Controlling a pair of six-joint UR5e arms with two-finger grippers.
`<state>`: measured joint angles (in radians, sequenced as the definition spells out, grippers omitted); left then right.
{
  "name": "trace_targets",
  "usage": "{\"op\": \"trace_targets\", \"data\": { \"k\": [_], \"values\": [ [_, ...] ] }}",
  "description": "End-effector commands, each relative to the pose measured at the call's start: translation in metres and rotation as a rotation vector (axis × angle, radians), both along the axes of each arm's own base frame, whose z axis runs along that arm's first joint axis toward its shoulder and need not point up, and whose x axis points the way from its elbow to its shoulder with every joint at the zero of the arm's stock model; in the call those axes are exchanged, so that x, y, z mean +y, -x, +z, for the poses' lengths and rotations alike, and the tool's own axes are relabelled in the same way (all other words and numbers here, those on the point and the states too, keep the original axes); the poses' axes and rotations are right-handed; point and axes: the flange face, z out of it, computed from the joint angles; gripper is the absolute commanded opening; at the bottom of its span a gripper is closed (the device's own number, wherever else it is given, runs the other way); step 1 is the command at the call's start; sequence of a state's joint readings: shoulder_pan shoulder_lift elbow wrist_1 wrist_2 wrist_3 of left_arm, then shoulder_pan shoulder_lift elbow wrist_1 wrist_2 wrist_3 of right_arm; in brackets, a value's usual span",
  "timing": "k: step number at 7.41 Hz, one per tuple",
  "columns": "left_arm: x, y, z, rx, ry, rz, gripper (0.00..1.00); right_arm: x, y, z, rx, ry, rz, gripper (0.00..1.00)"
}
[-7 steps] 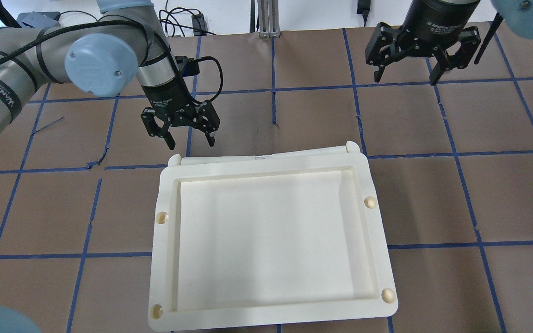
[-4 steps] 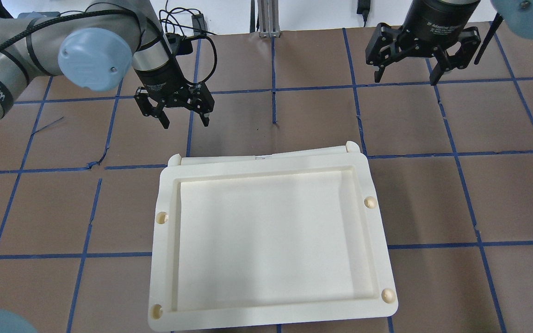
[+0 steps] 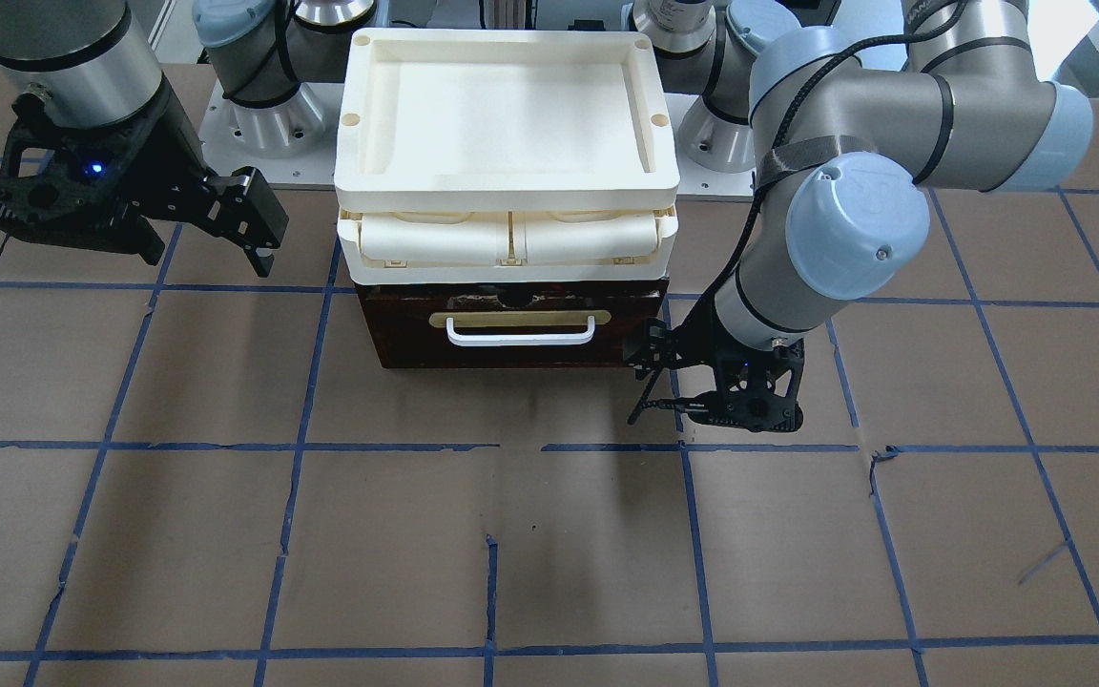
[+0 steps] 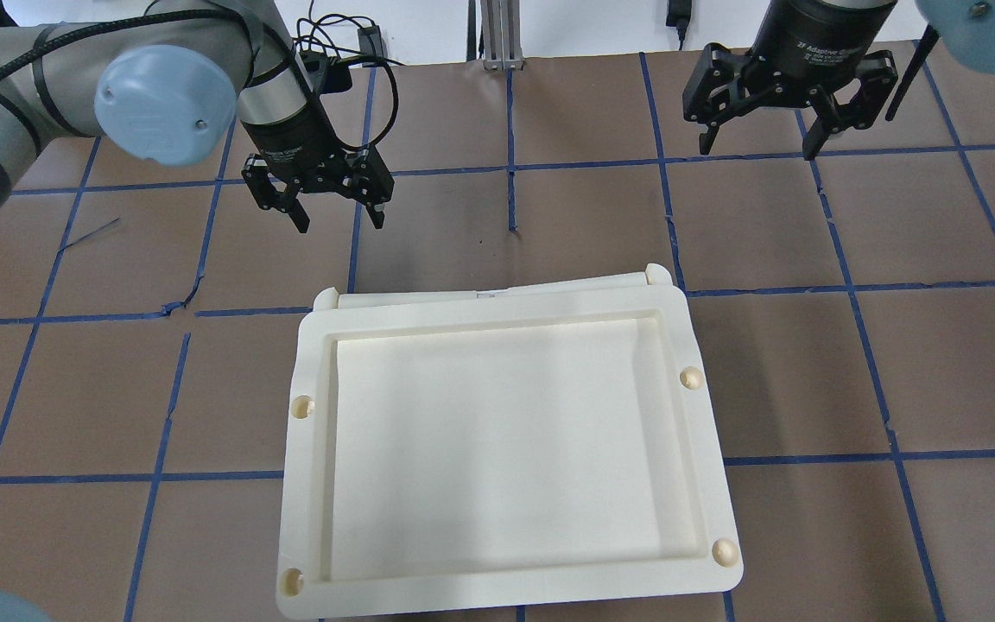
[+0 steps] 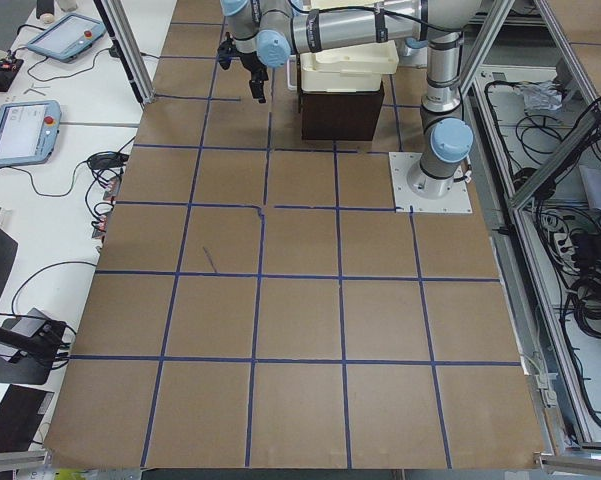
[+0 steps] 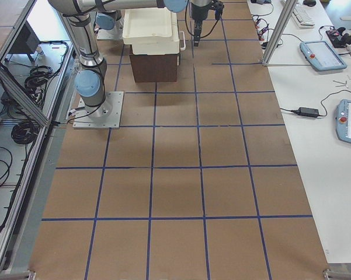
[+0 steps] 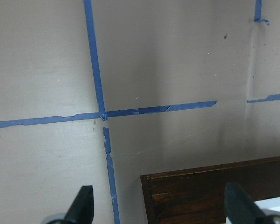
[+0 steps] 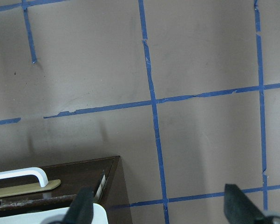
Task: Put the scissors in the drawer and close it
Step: 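Lift the left gripper away from the closed drawer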
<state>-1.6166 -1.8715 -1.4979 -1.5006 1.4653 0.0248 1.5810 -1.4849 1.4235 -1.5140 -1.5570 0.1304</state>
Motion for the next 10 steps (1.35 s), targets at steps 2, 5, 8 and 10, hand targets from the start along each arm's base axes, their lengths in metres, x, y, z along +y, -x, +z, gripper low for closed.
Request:
{"op": "trace_targets", "data": {
  "k": [2,5,8,10],
  "values": [
    [0.004,-0.002,0.016,-0.003,0.025,-0.005,1.0,0.0,0.001,0.0,0.0,0.0,-0.001,1.0],
    [0.012,-0.003,0.027,0.005,0.042,-0.003,1.0,0.0,0.001,0.0,0.0,-0.002,-0.001,1.0],
    [0.01,-0.004,0.031,0.004,0.059,-0.011,1.0,0.0,0.001,0.0,0.0,-0.002,-0.001,1.0],
    [0.012,-0.033,0.05,-0.002,0.079,0.039,1.0,0.0,0.0,0.0,0.0,-0.002,0.0,1.0]
  ]
}}
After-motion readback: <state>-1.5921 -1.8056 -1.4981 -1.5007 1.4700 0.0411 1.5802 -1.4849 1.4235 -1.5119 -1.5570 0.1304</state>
